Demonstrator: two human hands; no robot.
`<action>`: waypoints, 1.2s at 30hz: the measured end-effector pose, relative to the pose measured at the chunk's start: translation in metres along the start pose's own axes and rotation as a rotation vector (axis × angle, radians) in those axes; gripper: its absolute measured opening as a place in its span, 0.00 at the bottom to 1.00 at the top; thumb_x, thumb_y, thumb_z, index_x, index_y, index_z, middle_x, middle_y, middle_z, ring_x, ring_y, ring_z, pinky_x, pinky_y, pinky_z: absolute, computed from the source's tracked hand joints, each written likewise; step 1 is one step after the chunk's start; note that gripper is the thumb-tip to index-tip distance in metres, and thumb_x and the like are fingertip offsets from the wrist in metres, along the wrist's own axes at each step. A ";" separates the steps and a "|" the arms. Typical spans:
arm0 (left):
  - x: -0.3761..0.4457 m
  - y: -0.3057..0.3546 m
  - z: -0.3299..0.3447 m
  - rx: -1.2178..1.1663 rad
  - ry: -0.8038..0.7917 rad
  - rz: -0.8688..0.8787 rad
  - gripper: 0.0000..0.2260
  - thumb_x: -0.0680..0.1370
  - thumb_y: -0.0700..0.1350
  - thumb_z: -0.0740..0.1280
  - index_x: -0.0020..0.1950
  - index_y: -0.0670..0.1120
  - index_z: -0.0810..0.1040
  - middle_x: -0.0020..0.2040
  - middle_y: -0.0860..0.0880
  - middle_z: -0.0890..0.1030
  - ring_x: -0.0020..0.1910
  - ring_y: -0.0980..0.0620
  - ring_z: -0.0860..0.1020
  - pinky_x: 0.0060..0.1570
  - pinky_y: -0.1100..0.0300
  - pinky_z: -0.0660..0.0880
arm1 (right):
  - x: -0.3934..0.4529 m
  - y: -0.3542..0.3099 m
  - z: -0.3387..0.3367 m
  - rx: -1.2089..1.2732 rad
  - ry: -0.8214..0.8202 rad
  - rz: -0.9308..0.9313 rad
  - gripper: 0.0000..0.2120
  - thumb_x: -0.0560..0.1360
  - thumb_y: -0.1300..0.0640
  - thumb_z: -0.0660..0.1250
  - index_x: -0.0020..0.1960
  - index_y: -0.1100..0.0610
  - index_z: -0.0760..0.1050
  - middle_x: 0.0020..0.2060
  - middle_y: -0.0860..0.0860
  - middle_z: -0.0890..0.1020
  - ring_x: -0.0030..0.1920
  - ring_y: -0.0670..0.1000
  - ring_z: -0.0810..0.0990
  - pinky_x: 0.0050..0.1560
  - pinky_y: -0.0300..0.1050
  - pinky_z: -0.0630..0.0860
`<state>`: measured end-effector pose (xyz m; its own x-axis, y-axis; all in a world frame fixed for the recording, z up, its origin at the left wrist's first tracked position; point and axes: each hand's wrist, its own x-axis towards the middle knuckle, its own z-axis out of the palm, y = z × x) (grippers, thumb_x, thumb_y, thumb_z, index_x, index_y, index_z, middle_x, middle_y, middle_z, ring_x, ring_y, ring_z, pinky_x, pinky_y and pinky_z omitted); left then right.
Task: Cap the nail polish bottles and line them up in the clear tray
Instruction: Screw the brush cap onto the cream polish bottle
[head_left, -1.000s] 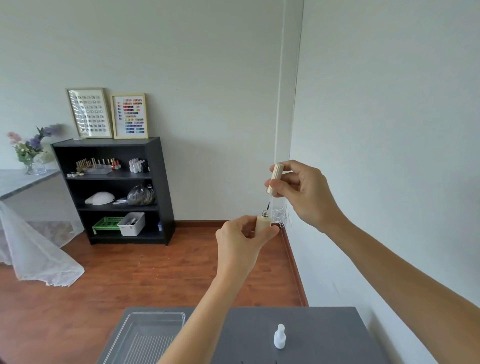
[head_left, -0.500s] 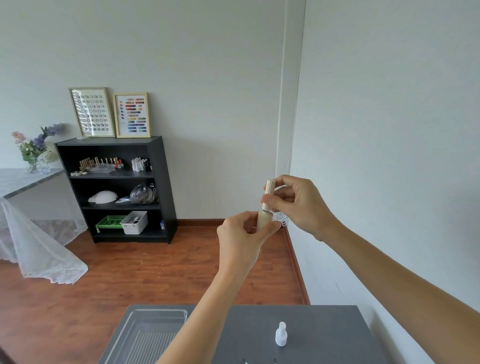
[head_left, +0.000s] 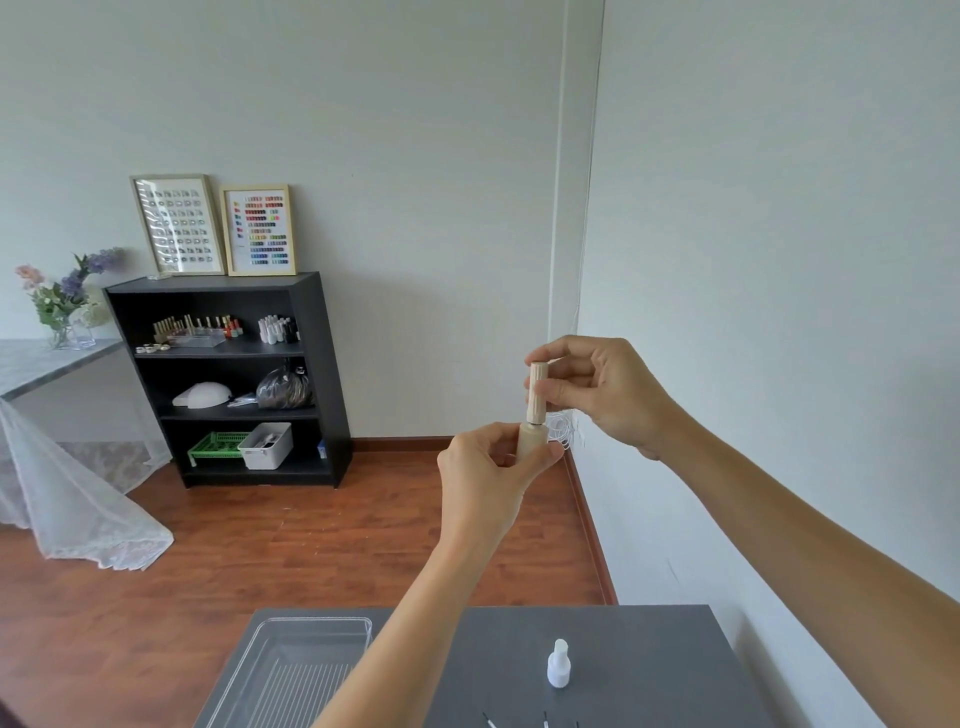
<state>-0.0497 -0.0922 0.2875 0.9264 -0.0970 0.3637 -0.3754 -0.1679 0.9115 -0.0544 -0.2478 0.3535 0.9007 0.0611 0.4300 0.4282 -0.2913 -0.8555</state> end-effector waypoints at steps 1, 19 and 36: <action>0.000 0.000 0.001 -0.001 -0.001 -0.002 0.07 0.67 0.55 0.79 0.39 0.57 0.84 0.35 0.60 0.85 0.38 0.57 0.82 0.37 0.71 0.75 | 0.000 0.000 0.000 -0.035 0.043 -0.001 0.07 0.72 0.64 0.74 0.49 0.58 0.80 0.39 0.55 0.85 0.40 0.52 0.86 0.44 0.44 0.82; -0.002 0.001 0.003 0.021 -0.002 0.032 0.06 0.67 0.55 0.79 0.37 0.58 0.83 0.35 0.56 0.85 0.36 0.54 0.82 0.38 0.64 0.77 | -0.002 -0.001 0.003 -0.097 0.096 0.023 0.09 0.68 0.59 0.79 0.43 0.59 0.80 0.35 0.56 0.84 0.35 0.49 0.84 0.38 0.43 0.81; -0.001 -0.002 0.005 0.025 -0.018 0.006 0.07 0.66 0.55 0.79 0.37 0.55 0.84 0.35 0.56 0.85 0.36 0.54 0.82 0.37 0.64 0.77 | -0.006 0.011 -0.008 0.078 -0.021 0.057 0.09 0.72 0.64 0.74 0.51 0.57 0.82 0.45 0.56 0.87 0.47 0.53 0.87 0.52 0.45 0.81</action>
<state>-0.0499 -0.0962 0.2843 0.9236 -0.1161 0.3653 -0.3817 -0.1913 0.9043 -0.0558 -0.2592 0.3434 0.9249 0.0668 0.3742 0.3795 -0.2194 -0.8988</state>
